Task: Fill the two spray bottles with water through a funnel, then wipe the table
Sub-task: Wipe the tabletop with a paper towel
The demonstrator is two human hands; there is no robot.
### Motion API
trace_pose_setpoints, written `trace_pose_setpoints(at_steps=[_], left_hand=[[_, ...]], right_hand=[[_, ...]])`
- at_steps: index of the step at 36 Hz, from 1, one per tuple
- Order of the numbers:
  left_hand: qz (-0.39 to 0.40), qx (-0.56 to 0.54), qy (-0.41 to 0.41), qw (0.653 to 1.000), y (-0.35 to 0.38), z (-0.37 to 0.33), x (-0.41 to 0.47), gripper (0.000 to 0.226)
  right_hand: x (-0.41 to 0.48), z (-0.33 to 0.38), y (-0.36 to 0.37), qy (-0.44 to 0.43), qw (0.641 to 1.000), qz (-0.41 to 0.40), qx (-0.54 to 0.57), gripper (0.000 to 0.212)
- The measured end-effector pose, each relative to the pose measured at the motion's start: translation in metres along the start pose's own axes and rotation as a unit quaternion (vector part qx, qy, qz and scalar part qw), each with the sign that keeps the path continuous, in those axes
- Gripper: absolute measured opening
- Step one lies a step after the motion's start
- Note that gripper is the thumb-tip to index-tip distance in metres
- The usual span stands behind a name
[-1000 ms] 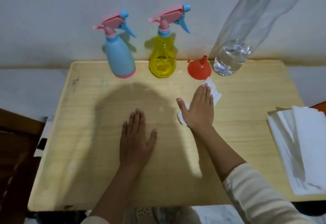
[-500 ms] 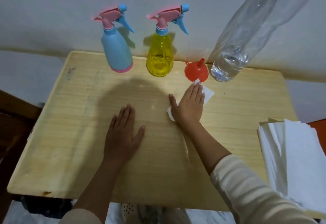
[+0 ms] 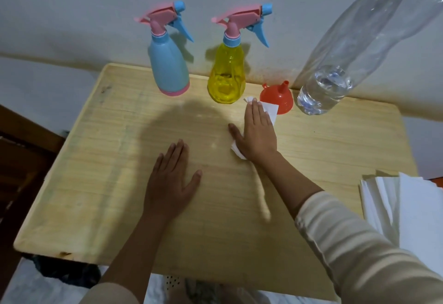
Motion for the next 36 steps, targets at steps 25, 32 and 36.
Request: trace_pose_setpoints(at_steps=[25, 32, 36], left_hand=[[-0.044, -0.035, -0.081, 0.995, -0.067, 0.160, -0.040, 0.074], [-0.022, -0.015, -0.078, 0.997, -0.075, 0.204, -0.034, 0.077], [-0.043, -0.005, -0.076, 0.996, -0.074, 0.202, -0.034, 0.072]], right_hand=[[-0.054, 0.102, 0.031, 0.150, 0.983, -0.093, 0.053, 0.062], [-0.037, 0.165, 0.052, 0.255, 0.957, -0.107, 0.085, 0.064], [-0.022, 0.199, 0.057, 0.224, 0.965, -0.097, 0.095, 0.062]])
Point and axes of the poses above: each hand's wrist, its own x-axis towards the middle knuckle, its own y-axis out of the palm, z = x × y, the point moved 5 cm from there along x, towards the middle knuckle, and after that the axes turned 3 degrees about z, right-handed, at the moved point
